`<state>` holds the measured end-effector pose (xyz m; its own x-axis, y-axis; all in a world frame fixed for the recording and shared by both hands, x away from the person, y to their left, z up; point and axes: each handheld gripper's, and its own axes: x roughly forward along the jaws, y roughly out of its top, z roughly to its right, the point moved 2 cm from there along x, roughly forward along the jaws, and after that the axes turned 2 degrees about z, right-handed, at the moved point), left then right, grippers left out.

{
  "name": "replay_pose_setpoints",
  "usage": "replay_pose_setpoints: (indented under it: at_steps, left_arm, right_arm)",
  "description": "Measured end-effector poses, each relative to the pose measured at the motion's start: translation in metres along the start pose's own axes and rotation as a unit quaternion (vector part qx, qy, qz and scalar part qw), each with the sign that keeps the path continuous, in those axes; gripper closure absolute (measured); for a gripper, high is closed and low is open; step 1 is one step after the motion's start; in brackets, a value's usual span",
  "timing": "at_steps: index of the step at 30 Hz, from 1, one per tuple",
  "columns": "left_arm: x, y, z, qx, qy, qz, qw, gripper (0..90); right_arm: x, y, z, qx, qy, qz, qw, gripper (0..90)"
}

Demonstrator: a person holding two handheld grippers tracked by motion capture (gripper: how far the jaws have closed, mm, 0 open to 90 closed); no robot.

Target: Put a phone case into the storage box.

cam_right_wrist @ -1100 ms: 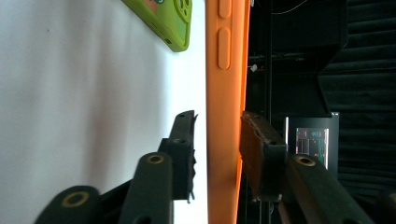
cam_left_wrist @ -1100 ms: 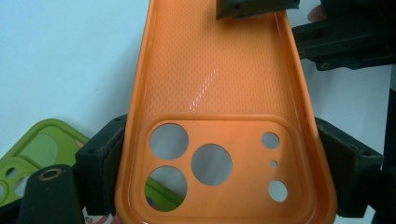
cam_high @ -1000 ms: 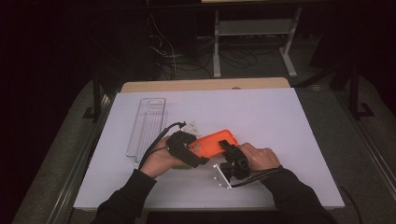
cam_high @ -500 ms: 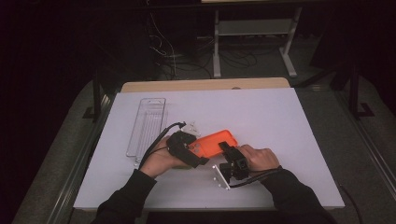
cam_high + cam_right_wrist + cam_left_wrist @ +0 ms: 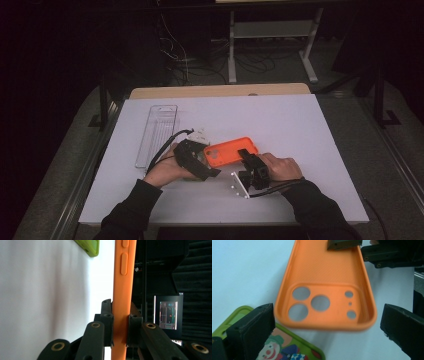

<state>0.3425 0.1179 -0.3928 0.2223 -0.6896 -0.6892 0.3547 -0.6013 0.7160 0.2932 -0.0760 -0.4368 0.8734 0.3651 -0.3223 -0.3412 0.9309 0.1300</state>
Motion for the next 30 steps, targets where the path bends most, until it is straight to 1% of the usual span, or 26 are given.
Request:
replay_pose_setpoints:
  at_steps: [1,2,3,4,5,6,7,8,9,10,11,12,13,14,15,16,17,19,20,21,23,25,27,28,29,30]
  left_arm:
    - [-0.002,-0.001,-0.001,0.002,0.002,0.000,1.0000,0.0]
    - [-0.003,-0.001,-0.002,-0.001,0.004,0.005,1.0000,0.0]
    - [-0.005,-0.002,-0.004,0.010,0.004,-0.006,0.9999,0.0]
    - [-0.004,-0.003,-0.003,0.003,0.003,0.001,1.0000,0.0]
    - [-0.005,-0.003,-0.004,0.005,0.006,0.000,1.0000,0.0]
    - [-0.007,-0.004,-0.007,0.022,0.009,-0.009,0.9997,0.0]
    - [-0.006,-0.004,-0.006,0.007,0.010,0.000,0.9999,0.0]
    - [-0.007,-0.005,-0.007,0.012,0.013,-0.005,0.9998,0.0]
    - [-0.007,-0.005,-0.008,0.014,0.015,-0.005,0.9998,0.0]
    - [-0.007,-0.006,-0.008,0.010,0.018,-0.002,0.9998,0.0]
    - [-0.008,-0.006,-0.010,0.020,0.018,-0.012,0.9996,0.0]
    - [-0.008,-0.007,-0.010,0.010,0.020,-0.008,0.9997,0.0]
    - [-0.009,-0.007,-0.011,0.014,0.022,-0.010,0.9996,0.0]
    - [-0.009,-0.007,-0.012,0.012,0.022,-0.011,0.9996,0.0]
    - [-0.009,-0.007,-0.012,0.011,0.022,-0.011,0.9996,0.0]
    - [-0.009,-0.007,-0.012,0.007,0.021,-0.010,0.9997,0.0]
    - [-0.010,-0.008,-0.013,0.015,0.023,-0.018,0.9995,0.0]
    - [-0.009,-0.008,-0.013,0.004,0.026,-0.012,0.9996,0.0]
    - [-0.009,-0.008,-0.013,0.005,0.025,-0.013,0.9996,0.0]
    - [-0.009,-0.008,-0.013,0.004,0.026,-0.012,0.9996,0.0]
    - [-0.010,-0.008,-0.013,0.003,0.028,-0.009,0.9996,0.0]
    - [-0.010,-0.008,-0.014,0.001,0.029,-0.003,0.9996,0.0]
    - [-0.010,-0.008,-0.015,0.006,0.031,-0.004,0.9995,0.0]
    - [-0.010,-0.008,-0.014,0.000,0.030,-0.004,0.9995,0.0]
    - [-0.010,-0.008,-0.015,0.010,0.031,-0.006,0.9994,0.0]
    - [-0.010,-0.008,-0.015,0.008,0.031,-0.007,0.9995,0.0]
  right_arm:
    - [0.000,-0.001,0.000,0.000,0.001,0.000,1.0000,77.9]
    - [0.000,-0.003,0.001,0.003,0.001,-0.001,1.0000,77.9]
    - [0.000,-0.004,0.001,0.010,0.006,-0.007,0.9999,77.9]
    - [0.000,-0.005,0.001,0.013,0.005,-0.006,0.9999,77.9]
    - [0.000,-0.006,0.002,0.016,0.007,-0.009,0.9998,77.9]
    - [0.000,-0.007,0.003,0.017,0.006,-0.009,0.9998,77.9]
    - [0.002,-0.009,0.004,0.024,0.005,-0.006,0.9997,77.9]
    - [0.002,-0.010,0.004,0.029,0.006,-0.005,0.9995,77.9]
    - [0.002,-0.010,0.004,0.029,0.006,-0.005,0.9995,77.9]
    - [0.002,-0.011,0.005,0.040,0.010,-0.007,0.9991,77.9]
    - [0.002,-0.012,0.005,0.050,0.013,-0.008,0.9986,77.9]
    - [0.002,-0.013,0.006,0.054,0.011,-0.008,0.9984,77.9]
    - [0.002,-0.014,0.006,0.058,0.013,-0.010,0.9982,77.9]
    - [0.003,-0.015,0.007,0.054,0.017,-0.006,0.9984,77.9]
    - [0.003,-0.015,0.007,0.062,0.018,-0.008,0.9979,77.8]
    - [0.002,-0.016,0.008,0.076,0.022,-0.008,0.9968,77.8]
    - [0.003,-0.016,0.009,0.081,0.023,-0.008,0.9964,77.9]
    - [0.003,-0.018,0.009,0.093,0.028,-0.007,0.9953,77.9]
    - [0.003,-0.018,0.009,0.093,0.028,-0.007,0.9953,77.9]
    - [0.002,-0.018,0.011,0.106,0.033,-0.011,0.9938,77.9]
    - [0.002,-0.019,0.012,0.124,0.037,-0.009,0.9915,77.9]
    - [0.002,-0.020,0.014,0.147,0.045,-0.007,0.9881,77.8]
    - [0.002,-0.022,0.016,0.158,0.049,-0.005,0.9863,77.9]
    - [0.002,-0.022,0.017,0.166,0.054,-0.004,0.9847,77.9]
    - [0.002,-0.023,0.017,0.175,0.055,-0.003,0.9830,77.9]
    - [0.003,-0.024,0.019,0.169,0.054,0.002,0.9842,77.9]
